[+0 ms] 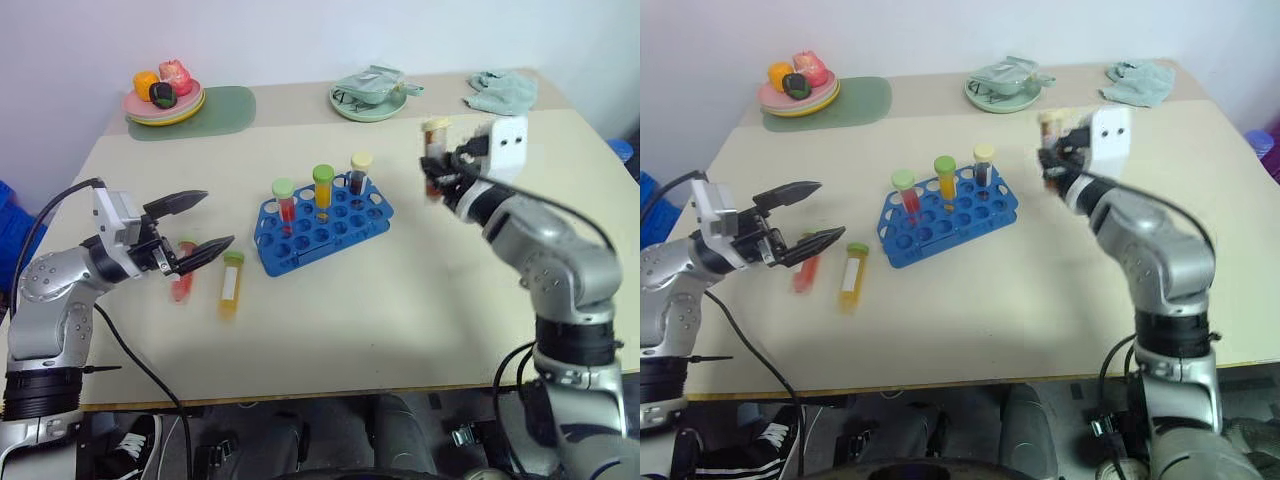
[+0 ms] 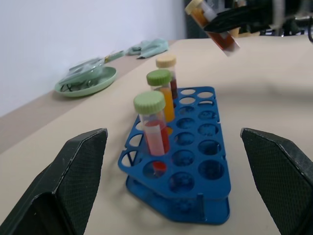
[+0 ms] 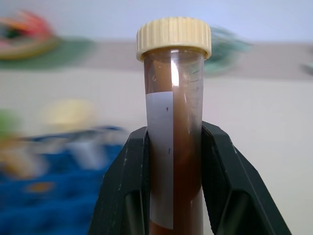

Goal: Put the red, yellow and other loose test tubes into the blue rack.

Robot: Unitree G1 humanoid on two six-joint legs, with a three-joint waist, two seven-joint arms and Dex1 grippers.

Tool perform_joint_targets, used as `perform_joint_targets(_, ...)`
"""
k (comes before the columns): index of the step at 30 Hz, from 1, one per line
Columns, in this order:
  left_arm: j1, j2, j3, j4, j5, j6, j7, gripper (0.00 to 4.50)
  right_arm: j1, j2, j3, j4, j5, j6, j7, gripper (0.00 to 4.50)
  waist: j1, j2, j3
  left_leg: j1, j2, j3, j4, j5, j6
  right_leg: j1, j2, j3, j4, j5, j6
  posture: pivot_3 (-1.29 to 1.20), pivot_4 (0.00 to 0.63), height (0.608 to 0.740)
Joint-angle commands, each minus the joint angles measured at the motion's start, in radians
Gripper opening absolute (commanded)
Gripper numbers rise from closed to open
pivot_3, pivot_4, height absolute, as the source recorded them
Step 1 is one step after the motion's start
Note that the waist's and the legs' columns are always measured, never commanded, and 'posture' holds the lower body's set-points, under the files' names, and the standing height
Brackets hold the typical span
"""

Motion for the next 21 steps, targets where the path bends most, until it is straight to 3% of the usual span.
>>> perform_joint_targets(1, -0.024, 0.019, 0.032, -0.002, -0.005, -0.012, 0.0, 4.5, 0.024, 0.055, -0.029, -0.02, -0.02, -0.201, 0.109, 0.78, -0.003, 0.0, 0.0, 0.0, 0.0, 0.0, 0.0, 0.0, 0.0, 0.0, 0.0, 0.0, 0.0, 0.0, 0.0, 0.0, 0.15, 0.74)
perform_joint_targets(7, -0.039, 0.032, 0.034, 0.002, -0.009, 0.003, -0.004, 4.5, 0.052, 0.202, 0.091, 0.069, -0.195, -0.463, 0.131, 0.78, -0.01, 0.0, 0.0, 0.001, 0.002, 0.0, -0.001, 0.0, 0.0, -0.001, 0.002, 0.001, 0.001, 0.0, 0.0, 0.0, 0.15, 0.74)
perform_joint_targets(10, -0.046, 0.039, 0.036, 0.006, -0.013, 0.012, -0.004, 4.5, 0.063, 0.293, 0.118, 0.119, -0.211, -0.547, 0.151, 0.78, -0.011, 0.0, 0.0, 0.001, 0.004, 0.0, -0.001, -0.001, -0.002, -0.002, 0.004, 0.002, 0.001, 0.001, -0.001, 0.0, 0.15, 0.74)
perform_joint_targets(21, -0.035, 0.052, 0.037, -0.019, -0.015, 0.029, 0.003, 4.5, -0.026, 0.414, 0.159, 0.527, -0.401, -0.956, 0.179, 0.78, -0.015, 0.001, 0.0, 0.002, 0.01, 0.002, -0.001, -0.002, -0.005, -0.002, 0.011, 0.003, 0.0, 0.003, -0.005, 0.0, 0.15, 0.74)
